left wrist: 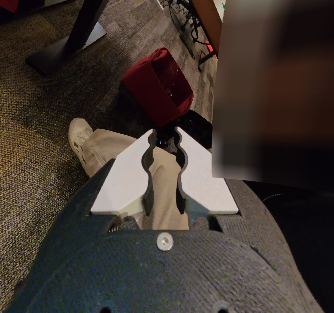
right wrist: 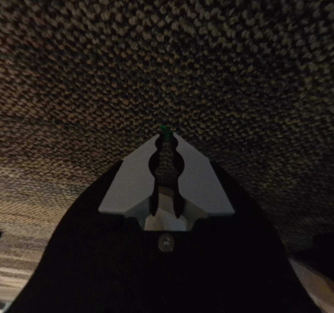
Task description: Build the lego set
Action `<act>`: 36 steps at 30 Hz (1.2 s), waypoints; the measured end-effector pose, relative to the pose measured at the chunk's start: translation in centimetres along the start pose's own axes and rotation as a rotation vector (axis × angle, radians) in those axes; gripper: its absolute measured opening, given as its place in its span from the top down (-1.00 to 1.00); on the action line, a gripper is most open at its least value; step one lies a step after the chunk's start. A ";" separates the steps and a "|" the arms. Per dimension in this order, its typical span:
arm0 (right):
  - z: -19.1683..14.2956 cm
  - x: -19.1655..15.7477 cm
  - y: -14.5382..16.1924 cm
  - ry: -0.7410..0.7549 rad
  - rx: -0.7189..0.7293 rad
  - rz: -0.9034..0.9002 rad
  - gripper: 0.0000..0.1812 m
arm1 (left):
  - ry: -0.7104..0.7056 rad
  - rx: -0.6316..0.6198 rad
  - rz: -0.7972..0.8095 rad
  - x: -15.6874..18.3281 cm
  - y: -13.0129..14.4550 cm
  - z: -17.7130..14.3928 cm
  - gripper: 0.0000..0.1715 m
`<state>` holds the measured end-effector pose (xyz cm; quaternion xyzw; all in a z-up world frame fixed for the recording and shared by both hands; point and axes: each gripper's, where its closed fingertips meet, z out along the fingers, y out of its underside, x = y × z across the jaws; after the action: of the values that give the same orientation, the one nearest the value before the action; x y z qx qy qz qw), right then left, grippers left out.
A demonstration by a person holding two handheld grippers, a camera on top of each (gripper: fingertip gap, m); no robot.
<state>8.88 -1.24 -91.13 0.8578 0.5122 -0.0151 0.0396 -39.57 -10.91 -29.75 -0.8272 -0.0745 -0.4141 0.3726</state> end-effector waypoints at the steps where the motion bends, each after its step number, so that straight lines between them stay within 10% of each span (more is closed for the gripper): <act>1: -0.7 -0.3 -0.5 -0.009 0.034 0.016 0.93 | 0.006 -0.012 0.010 0.2 0.2 0.2 0.76; 6: -10.9 -3.6 -4.0 -0.060 0.247 -0.035 0.94 | 0.141 -0.004 0.010 3.7 -1.1 1.8 0.74; 13: -38.2 -19.6 -7.9 -0.201 0.532 -0.236 0.94 | 0.576 0.060 0.017 16.3 -6.5 6.2 0.73; 21: -65.5 -25.0 -9.5 0.138 1.103 0.031 0.93 | 0.741 -0.216 0.420 25.3 -2.4 13.9 0.74; 26: -69.0 -21.4 -5.6 0.429 1.285 0.203 0.94 | 0.798 -0.451 0.417 25.7 3.6 15.3 0.72; 36: -71.4 -18.9 -2.4 0.365 1.497 0.319 0.93 | 0.756 -0.554 0.626 24.8 8.6 16.6 0.71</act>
<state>-3.24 -10.77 -18.81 0.7085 0.2351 -0.2090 -0.6317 -9.44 -10.36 -22.46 -0.6707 0.4247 -0.5556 0.2473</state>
